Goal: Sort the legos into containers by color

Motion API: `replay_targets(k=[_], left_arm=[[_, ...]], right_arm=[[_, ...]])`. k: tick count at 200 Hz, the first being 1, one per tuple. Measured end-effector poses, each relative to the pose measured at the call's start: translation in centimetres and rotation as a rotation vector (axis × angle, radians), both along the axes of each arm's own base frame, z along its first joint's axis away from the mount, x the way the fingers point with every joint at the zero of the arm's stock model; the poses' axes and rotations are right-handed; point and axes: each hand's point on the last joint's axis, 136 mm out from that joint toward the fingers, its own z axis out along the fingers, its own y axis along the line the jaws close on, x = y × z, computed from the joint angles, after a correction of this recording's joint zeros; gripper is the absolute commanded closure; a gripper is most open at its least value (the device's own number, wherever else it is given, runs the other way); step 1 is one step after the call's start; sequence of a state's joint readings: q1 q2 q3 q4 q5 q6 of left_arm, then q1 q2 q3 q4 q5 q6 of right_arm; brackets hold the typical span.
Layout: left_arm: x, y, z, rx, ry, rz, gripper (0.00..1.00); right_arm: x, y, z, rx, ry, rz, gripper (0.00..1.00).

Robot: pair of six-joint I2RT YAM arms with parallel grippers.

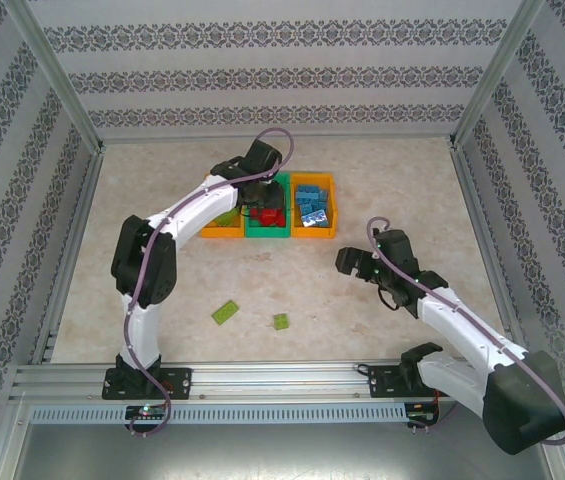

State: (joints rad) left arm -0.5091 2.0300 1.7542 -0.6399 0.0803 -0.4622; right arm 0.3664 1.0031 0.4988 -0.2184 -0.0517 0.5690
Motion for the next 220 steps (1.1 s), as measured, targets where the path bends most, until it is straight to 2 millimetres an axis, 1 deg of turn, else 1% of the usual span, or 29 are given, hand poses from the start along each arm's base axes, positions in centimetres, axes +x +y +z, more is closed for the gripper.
replay_targets(k=[15, 28, 37, 47, 61, 69, 76, 78, 84, 97, 101, 111, 126, 143, 163, 177, 192, 220], left_arm=[[0.8, 0.4, -0.7, -0.008, 0.02, 0.034, 0.69], [1.6, 0.7, -0.9, -0.015, 0.023, 0.06, 0.66], [1.9, 0.7, -0.9, -0.02, 0.023, 0.07, 0.57], [2.2, 0.8, -0.8, -0.026, 0.021, 0.08, 0.5], [2.3, 0.7, -0.6, -0.033, 0.021, 0.09, 0.35], [2.3, 0.7, -0.6, -0.037, 0.022, 0.095, 0.3], [2.3, 0.7, -0.6, -0.04, 0.025, 0.101, 0.25], [2.3, 0.7, -0.6, -0.042, 0.027, 0.106, 0.22], [2.2, 0.7, -0.7, -0.042, 0.028, 0.107, 0.16], [1.7, 1.0, -0.9, -0.043, 0.037, 0.118, 0.06], [1.5, 1.2, -0.9, -0.044, 0.041, 0.124, 0.0], [0.7, 1.6, -0.9, -0.039, 0.049, 0.13, 0.0], [-0.5, 2.4, -0.3, -0.037, 0.047, 0.139, 0.0], [-1.7, 3.3, 1.2, -0.038, 0.02, 0.146, 0.0], [-2.8, 4.4, 3.1, -0.044, -0.034, 0.16, 0.01], [-3.6, 5.3, 3.8, -0.038, -0.066, 0.175, 0.01], [-4.5, 6.4, 3.9, -0.018, -0.084, 0.193, 0.01], [-5.8, 8.5, 2.7, 0.042, -0.083, 0.232, 0.01]], right_arm=[[-0.5, 1.2, -0.1, -0.013, -0.003, 0.049, 0.02], [-1.1, 2.3, -0.3, -0.03, -0.001, 0.096, 0.02], [-1.5, 3.0, -0.7, -0.044, 0.006, 0.125, 0.02], [-2.0, 3.7, -1.1, -0.058, 0.017, 0.157, 0.02], [-2.7, 4.7, -1.8, -0.077, 0.034, 0.2, 0.02], [-3.2, 5.4, -2.1, -0.087, 0.043, 0.229, 0.02], [-3.6, 6.0, -2.3, -0.093, 0.05, 0.254, 0.02], [-3.7, 6.1, -2.4, -0.096, 0.05, 0.262, 0.02], [-4.0, 6.6, -2.5, -0.101, 0.054, 0.283, 0.02], [-4.9, 7.9, -2.7, -0.112, 0.056, 0.339, 0.02], [-5.2, 8.3, -2.7, -0.115, 0.056, 0.358, 0.02], [-6.1, 9.4, -2.7, -0.119, 0.054, 0.407, 0.02], [-7.4, 11.1, -2.6, -0.122, 0.049, 0.477, 0.02], [-8.7, 12.8, -2.7, -0.126, 0.059, 0.542, 0.05], [-9.7, 14.8, -2.9, -0.138, 0.085, 0.588, 0.09], [-10.2, 16.1, -3.2, -0.155, 0.115, 0.607, 0.12], [-10.6, 17.2, -3.6, -0.173, 0.146, 0.61, 0.13], [-11.3, 18.1, -4.8, -0.208, 0.196, 0.608, 0.14]])
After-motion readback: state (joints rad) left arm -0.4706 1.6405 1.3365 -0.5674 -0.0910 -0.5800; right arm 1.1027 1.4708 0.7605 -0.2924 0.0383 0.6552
